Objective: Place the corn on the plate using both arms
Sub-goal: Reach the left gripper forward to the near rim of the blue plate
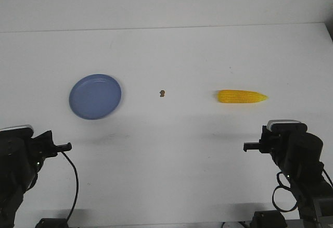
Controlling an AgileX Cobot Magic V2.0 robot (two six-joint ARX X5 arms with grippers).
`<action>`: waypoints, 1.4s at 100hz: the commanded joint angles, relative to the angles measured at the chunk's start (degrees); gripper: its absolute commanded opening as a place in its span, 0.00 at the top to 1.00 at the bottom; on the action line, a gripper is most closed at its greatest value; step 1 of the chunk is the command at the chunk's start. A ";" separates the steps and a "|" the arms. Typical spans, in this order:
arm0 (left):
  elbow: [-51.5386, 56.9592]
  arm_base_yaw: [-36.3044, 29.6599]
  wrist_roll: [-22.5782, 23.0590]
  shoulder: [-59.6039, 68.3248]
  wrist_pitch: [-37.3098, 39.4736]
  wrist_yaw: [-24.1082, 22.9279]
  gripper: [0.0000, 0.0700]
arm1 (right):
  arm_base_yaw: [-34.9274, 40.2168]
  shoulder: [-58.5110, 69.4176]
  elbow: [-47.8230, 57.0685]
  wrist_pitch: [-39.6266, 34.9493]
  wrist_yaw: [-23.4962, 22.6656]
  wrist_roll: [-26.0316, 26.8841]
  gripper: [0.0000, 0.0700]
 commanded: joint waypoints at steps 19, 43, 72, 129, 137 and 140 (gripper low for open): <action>0.90 0.00 -1.11 0.11 0.44 -0.15 0.50 | 0.00 0.02 0.85 -0.17 -0.20 0.61 0.43; 0.90 0.00 -1.09 0.96 1.73 -0.13 0.50 | -0.02 0.04 0.85 -0.13 -0.20 0.61 0.43; 4.66 1.60 -3.74 14.64 9.35 0.85 0.50 | 0.00 0.04 0.85 -0.13 -0.20 0.63 0.43; 24.59 9.86 -3.93 51.82 9.97 6.78 0.50 | 0.00 0.04 0.85 -0.13 -0.20 0.63 0.43; 24.81 10.25 -3.85 54.86 10.25 6.80 0.50 | -0.02 0.04 0.85 -0.13 -0.20 0.63 0.43; 24.81 10.45 -3.85 56.24 10.51 6.80 0.50 | 0.00 0.04 0.85 -0.13 -0.20 0.63 0.43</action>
